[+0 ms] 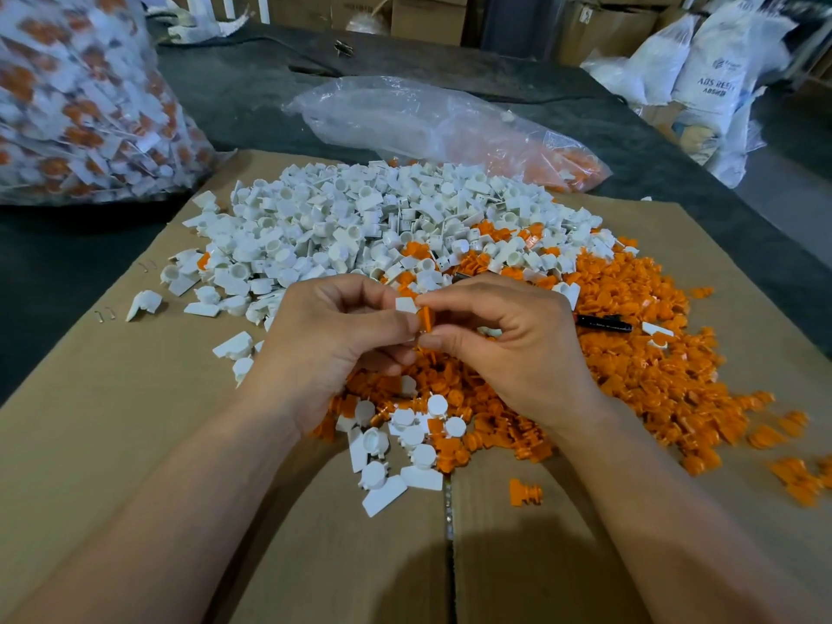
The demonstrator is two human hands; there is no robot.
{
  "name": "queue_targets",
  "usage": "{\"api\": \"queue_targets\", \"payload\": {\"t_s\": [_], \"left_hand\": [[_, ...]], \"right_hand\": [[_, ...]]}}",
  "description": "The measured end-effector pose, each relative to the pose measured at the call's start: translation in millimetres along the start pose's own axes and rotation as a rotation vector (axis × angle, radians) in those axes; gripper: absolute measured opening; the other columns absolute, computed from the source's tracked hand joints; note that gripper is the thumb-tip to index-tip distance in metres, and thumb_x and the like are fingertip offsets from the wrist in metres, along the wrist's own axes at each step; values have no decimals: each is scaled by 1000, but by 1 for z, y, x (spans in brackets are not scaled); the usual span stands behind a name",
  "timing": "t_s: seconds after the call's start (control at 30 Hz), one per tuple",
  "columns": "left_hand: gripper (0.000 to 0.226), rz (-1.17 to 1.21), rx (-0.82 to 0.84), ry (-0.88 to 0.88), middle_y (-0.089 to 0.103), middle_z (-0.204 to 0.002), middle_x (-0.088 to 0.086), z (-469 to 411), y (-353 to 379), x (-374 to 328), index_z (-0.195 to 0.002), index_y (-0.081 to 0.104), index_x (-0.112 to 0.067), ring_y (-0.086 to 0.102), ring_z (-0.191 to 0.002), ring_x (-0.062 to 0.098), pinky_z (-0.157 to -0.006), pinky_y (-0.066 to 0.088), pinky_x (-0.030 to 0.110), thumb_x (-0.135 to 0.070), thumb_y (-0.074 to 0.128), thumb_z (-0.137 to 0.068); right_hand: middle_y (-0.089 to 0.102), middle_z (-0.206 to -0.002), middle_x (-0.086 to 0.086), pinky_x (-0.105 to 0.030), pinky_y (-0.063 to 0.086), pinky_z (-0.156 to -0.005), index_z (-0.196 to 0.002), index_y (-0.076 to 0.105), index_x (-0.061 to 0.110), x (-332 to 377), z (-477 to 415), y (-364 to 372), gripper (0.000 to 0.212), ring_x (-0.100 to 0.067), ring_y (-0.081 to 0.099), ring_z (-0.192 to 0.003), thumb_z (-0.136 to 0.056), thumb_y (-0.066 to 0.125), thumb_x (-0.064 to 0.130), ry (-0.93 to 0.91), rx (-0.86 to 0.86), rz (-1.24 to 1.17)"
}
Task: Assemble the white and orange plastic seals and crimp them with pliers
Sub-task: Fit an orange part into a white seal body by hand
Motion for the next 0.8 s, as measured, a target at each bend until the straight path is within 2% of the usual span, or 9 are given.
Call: {"api": "queue_targets", "payload": {"t_s": [0.13, 0.33, 0.5, 0.63, 0.8], "left_hand": [[12, 13, 6, 32, 65, -53, 8, 1, 1, -1, -68, 65, -7, 60, -41, 13, -41, 48, 18, -1, 71, -59], [11, -25, 15, 41, 65, -53, 9, 1, 1, -1, -66, 64, -5, 61, -43, 14, -42, 48, 18, 5, 69, -67], [19, -30, 5, 60, 66, -54, 10, 0, 0, -2, -57, 67, -12, 61, -43, 14, -43, 49, 18, 4, 70, -67], [8, -23, 11, 48, 67, -55, 10, 0, 0, -2, -61, 66, -8, 62, -43, 14, -43, 49, 18, -5, 72, -58], [11, -29, 8, 42, 67, -55, 10, 0, 0, -1, -63, 65, -7, 61, -43, 14, -42, 48, 18, -7, 72, -55]], "right_hand": [[70, -86, -5, -32, 55, -72, -98, 70, 6, 0, 0, 0, 27, -14, 65, -80, -71, 72, 9, -6, 7, -1], [67, -86, 2, -28, 54, -71, -101, 66, 14, 1, 0, 0, 31, -9, 64, -80, -71, 72, 8, -18, 7, -2], [61, -89, 18, -12, 50, -74, -107, 58, 22, -1, 1, 1, 43, 3, 63, -83, -70, 72, 6, 91, 2, -113], [62, -90, 15, -12, 50, -74, -106, 60, 19, -2, 2, 1, 40, 0, 64, -84, -71, 73, 5, 124, 19, -125], [63, -87, 13, -14, 51, -74, -104, 60, 20, 0, 2, 2, 39, -1, 64, -83, -70, 73, 4, 126, 24, -126]]}}
Point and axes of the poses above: each hand's wrist, its own z-axis away from the middle knuckle, its own y-axis out of the palm, x = y × z, the point moved 3 cm from there along -z, towards the middle knuckle
